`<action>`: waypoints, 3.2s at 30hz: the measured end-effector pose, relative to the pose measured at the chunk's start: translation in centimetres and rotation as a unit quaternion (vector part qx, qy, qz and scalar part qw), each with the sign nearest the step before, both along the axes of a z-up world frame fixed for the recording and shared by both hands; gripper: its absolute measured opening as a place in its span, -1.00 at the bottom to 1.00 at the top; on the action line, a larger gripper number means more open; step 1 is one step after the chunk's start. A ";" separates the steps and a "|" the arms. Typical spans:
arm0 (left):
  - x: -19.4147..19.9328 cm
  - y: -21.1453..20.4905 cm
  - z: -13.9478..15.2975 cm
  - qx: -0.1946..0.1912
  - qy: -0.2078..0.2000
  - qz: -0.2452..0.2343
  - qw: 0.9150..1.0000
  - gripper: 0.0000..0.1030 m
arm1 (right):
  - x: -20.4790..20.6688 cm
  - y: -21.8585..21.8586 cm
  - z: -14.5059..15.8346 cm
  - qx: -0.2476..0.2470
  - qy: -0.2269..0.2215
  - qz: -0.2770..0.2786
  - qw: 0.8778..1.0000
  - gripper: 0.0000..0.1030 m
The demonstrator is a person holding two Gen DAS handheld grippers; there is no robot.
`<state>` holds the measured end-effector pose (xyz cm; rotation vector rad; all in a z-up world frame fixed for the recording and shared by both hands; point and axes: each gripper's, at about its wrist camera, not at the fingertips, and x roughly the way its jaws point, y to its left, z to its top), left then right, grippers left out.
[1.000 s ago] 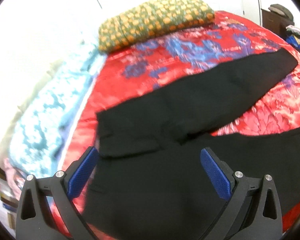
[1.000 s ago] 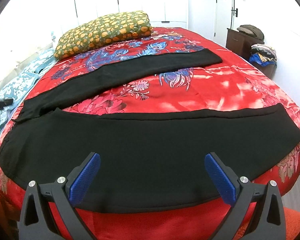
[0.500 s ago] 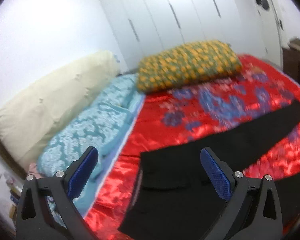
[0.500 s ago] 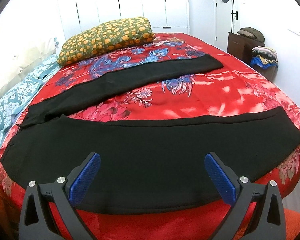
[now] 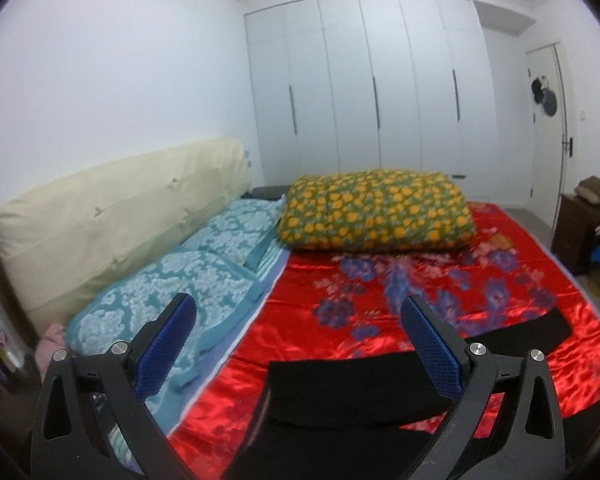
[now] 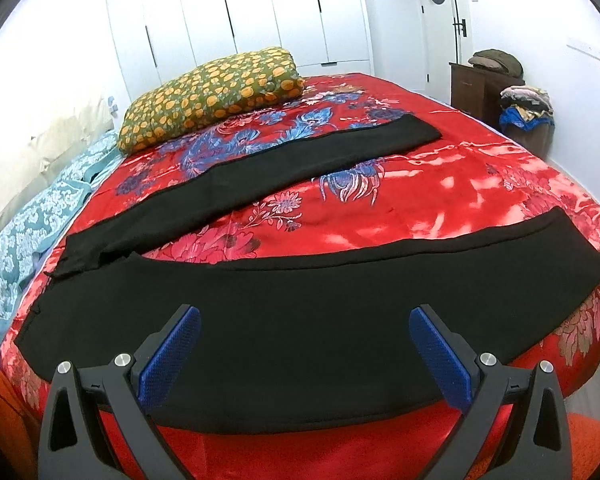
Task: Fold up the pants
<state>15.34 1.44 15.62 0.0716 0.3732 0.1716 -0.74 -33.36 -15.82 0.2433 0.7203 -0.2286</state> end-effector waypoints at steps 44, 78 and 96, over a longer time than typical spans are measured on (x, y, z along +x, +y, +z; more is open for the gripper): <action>-0.6 -7.0 4.9 0.046 -0.012 -0.047 0.998 0.99 | -0.3 -0.8 -0.9 0.029 0.009 -0.008 0.999 1.00; 4.8 -5.5 -3.4 0.084 0.073 -0.033 0.993 0.99 | 0.8 -3.3 0.0 0.094 -0.002 -0.022 0.995 1.00; 15.8 1.6 -41.8 -0.058 0.279 -0.014 0.958 0.99 | 32.6 -29.7 0.7 0.035 0.121 0.025 0.992 0.99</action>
